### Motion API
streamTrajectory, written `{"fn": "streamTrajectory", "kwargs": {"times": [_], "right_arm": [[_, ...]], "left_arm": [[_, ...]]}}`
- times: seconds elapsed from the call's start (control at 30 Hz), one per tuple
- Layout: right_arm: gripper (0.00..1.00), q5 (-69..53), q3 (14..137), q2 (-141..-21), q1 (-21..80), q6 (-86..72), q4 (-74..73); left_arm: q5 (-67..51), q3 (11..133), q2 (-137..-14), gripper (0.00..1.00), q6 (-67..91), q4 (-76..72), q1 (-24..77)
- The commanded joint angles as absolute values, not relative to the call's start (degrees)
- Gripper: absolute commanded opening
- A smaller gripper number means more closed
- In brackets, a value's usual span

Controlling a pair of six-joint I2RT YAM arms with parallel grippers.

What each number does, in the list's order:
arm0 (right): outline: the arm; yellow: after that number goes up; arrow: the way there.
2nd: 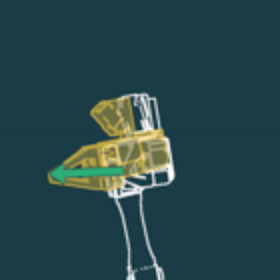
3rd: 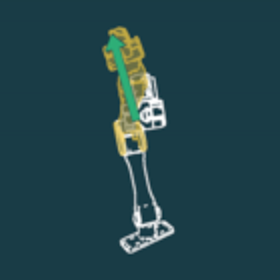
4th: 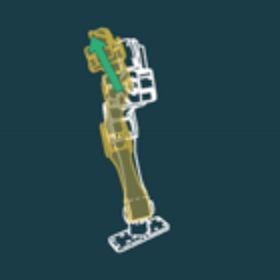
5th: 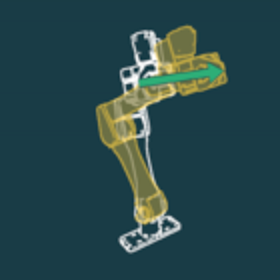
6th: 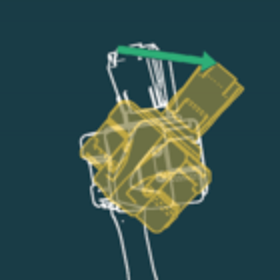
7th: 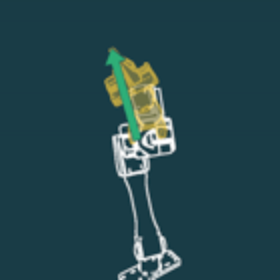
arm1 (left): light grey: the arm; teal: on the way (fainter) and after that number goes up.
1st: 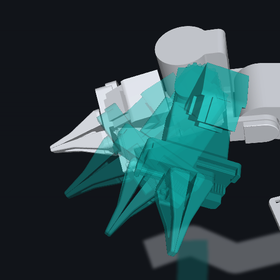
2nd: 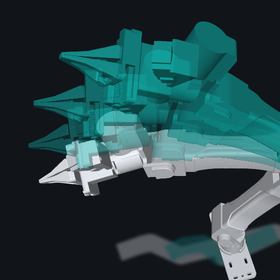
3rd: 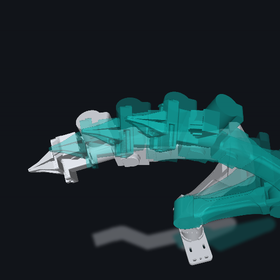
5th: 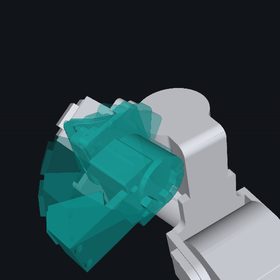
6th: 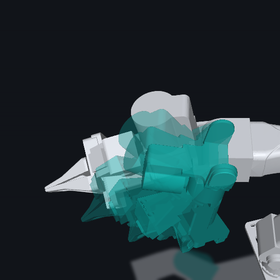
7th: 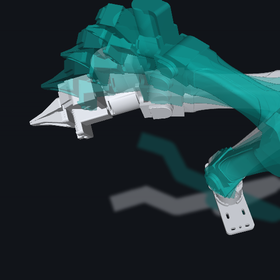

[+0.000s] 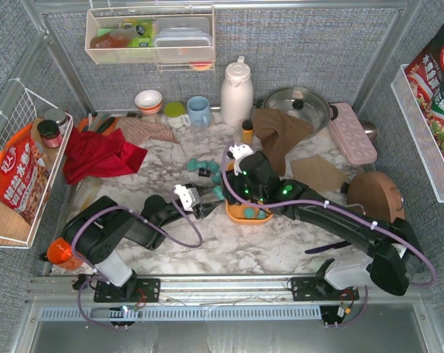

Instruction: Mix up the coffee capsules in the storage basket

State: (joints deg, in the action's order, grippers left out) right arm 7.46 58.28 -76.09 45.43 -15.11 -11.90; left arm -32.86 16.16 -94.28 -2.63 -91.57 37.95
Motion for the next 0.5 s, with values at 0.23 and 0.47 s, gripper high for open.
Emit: {"fn": "streamTrajectory", "kwargs": {"times": [0.23, 0.47], "right_arm": [[0.52, 5.18, 58.10, -78.70, 46.67, -18.13, -6.48], [0.47, 3.98, 58.25, -80.44, 46.93, -18.98, -5.52]], "left_arm": [[-35.54, 16.52, -94.48, 0.47, -3.52, -96.33, 38.67], [-35.39, 16.45, -94.22, 0.47, -3.34, -96.31, 38.73]]}}
